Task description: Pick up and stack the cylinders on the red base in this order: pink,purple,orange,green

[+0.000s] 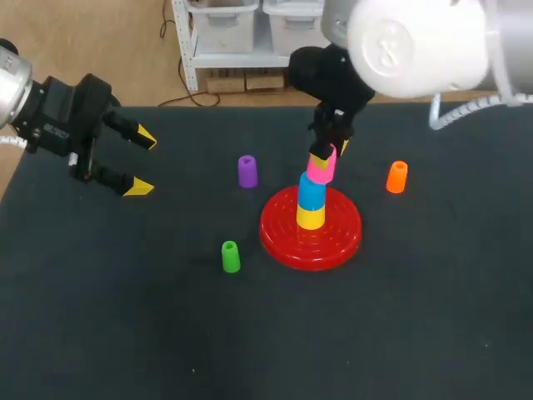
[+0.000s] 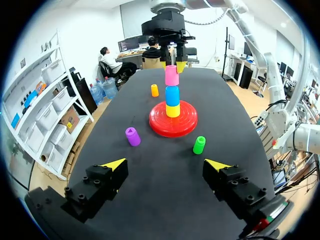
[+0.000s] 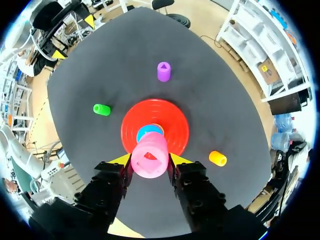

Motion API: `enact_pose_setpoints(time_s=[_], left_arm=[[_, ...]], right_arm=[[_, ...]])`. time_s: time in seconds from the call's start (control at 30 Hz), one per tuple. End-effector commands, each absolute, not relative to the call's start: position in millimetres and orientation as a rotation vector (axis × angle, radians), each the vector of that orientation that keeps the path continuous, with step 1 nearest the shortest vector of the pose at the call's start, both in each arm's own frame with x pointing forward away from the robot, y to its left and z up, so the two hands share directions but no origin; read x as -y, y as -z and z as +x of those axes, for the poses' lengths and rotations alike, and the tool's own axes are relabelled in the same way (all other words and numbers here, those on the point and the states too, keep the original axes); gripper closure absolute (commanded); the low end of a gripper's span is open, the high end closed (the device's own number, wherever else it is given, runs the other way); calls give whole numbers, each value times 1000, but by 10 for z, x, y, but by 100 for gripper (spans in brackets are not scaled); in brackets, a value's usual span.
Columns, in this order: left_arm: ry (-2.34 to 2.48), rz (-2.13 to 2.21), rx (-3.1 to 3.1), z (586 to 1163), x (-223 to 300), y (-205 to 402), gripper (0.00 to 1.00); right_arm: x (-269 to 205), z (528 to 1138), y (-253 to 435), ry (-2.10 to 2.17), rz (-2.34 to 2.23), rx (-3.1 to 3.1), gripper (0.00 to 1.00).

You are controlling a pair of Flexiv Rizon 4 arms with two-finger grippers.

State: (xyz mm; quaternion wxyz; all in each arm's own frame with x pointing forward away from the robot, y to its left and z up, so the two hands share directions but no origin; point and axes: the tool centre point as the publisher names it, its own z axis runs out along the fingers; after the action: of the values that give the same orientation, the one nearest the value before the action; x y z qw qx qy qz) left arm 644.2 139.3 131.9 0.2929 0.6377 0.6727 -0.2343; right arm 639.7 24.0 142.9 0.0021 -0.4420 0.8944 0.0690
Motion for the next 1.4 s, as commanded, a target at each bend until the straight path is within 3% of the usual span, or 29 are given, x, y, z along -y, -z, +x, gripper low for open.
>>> enact_pose_setpoints(time_s=[0.03, 1.4], left_arm=[[624, 1697, -1787, 6438, -1400, -1308, 0], [624, 1697, -1787, 6438, -1400, -1308, 0]], right_arm=[[-298, 6432, -1412, -198, -1438, -2848, 100], [-355, 6409, -1285, -107, -1573, -2827, 100]])
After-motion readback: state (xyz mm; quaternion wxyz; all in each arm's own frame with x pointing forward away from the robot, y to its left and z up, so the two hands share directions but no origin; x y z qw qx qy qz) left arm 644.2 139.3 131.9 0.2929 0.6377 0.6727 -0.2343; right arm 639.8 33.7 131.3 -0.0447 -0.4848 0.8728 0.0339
